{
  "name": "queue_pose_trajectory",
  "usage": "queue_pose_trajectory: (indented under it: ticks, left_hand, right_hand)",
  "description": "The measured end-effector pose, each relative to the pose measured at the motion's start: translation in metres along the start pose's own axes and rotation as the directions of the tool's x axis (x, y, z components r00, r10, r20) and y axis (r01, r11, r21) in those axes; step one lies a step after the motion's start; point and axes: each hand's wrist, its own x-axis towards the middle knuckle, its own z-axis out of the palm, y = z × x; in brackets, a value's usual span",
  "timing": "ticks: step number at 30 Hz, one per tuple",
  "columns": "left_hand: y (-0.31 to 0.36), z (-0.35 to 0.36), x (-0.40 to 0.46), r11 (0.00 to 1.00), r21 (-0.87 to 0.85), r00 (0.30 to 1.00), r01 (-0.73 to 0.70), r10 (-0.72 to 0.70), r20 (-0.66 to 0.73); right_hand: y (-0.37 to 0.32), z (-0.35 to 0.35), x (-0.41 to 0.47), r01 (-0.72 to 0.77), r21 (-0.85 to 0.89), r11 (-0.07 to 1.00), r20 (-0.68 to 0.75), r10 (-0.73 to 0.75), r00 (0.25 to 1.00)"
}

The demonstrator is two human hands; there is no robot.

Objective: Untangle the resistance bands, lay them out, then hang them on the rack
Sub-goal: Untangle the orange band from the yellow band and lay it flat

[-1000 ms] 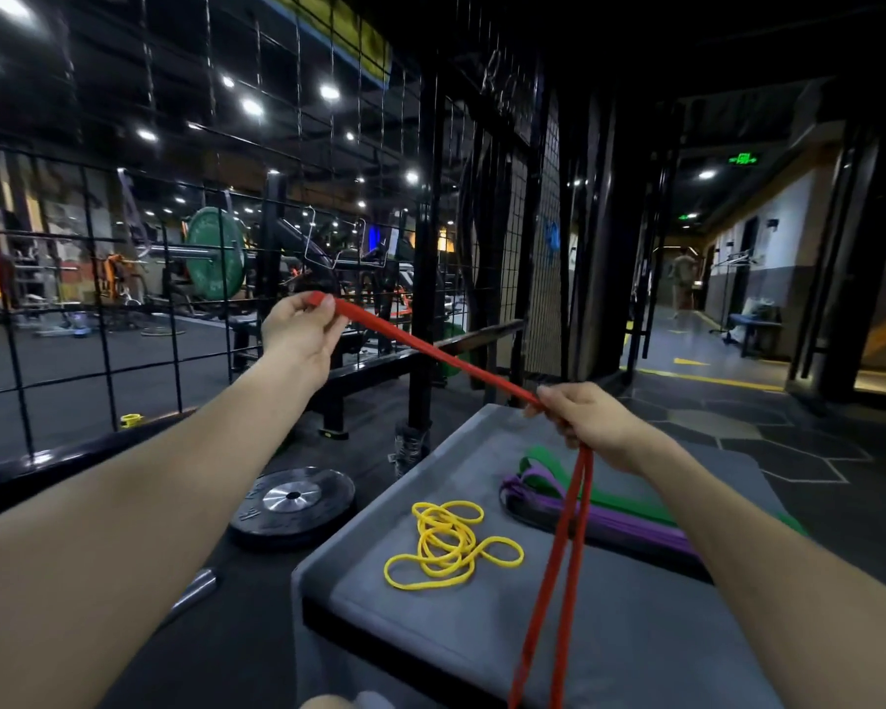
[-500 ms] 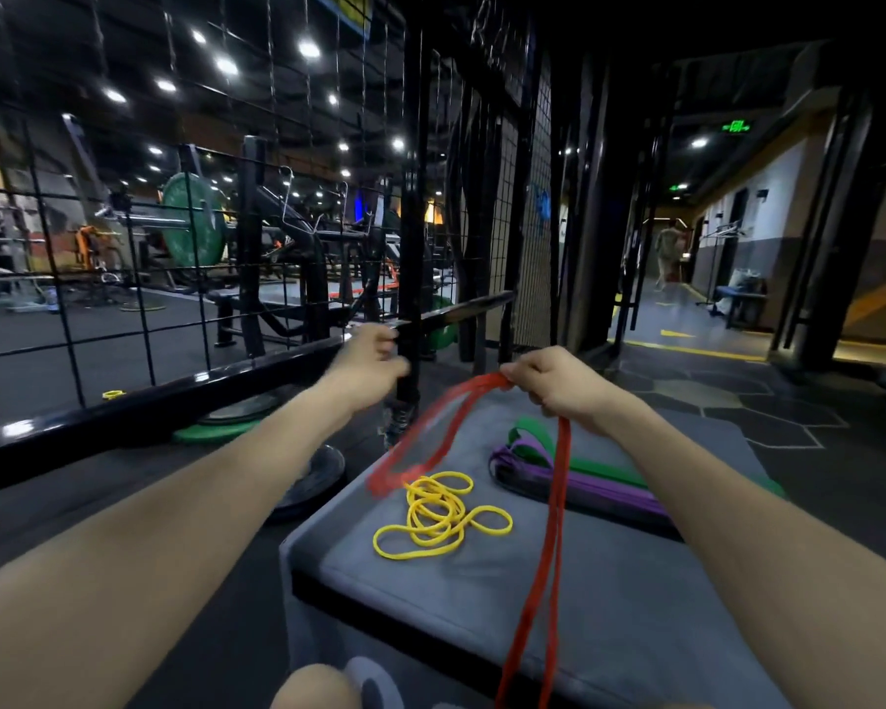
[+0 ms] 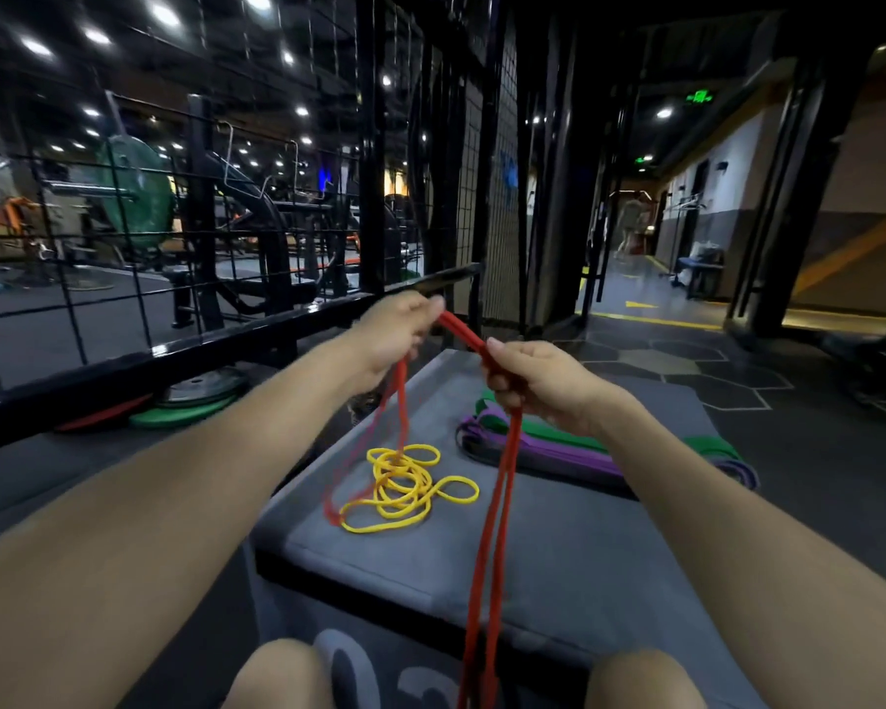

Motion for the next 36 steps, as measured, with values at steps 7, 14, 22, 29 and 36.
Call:
queue_pose_trajectory:
  ticks: [7, 14, 22, 29, 36]
  left_hand:
    - [-0.014, -0.044, -0.003, 0.988, -0.143, 0.954, 0.049, -0.089, -0.287]
    - [-0.051, -0.048, -0.018, 0.951, -0.252, 0.933, 0.180, -0.246, -0.261]
    - [-0.049, -0.014, -0.037, 0.952, 0.264, 0.968, 0.153, -0.199, 0.154]
    - [-0.022, 0.034, -0.028, 0.993, 0.101, 0.955, -0.058, 0.025, 0.295]
    - [0.004, 0.027, -0.020, 0.963, -0.268, 0.991, 0.012, 0.024, 0.130]
  right_hand:
    - [0.005, -0.012, -0.012, -0.127, 0.000, 0.992, -0.039, 0.126, 0.991]
    - [-0.002, -0.023, -0.024, -0.199, -0.141, 0.970, -0.087, 0.188, 0.978]
    - [-0.034, -0.012, -0.022, -0.105, -0.264, 0.959, -0.059, 0.093, 0.994]
    - [-0.048, -0.005, -0.021, -0.115, -0.257, 0.959, -0.059, 0.103, 0.993]
    - [-0.036, -0.001, -0.027, -0.168, 0.073, 0.983, -0.023, 0.170, 0.985]
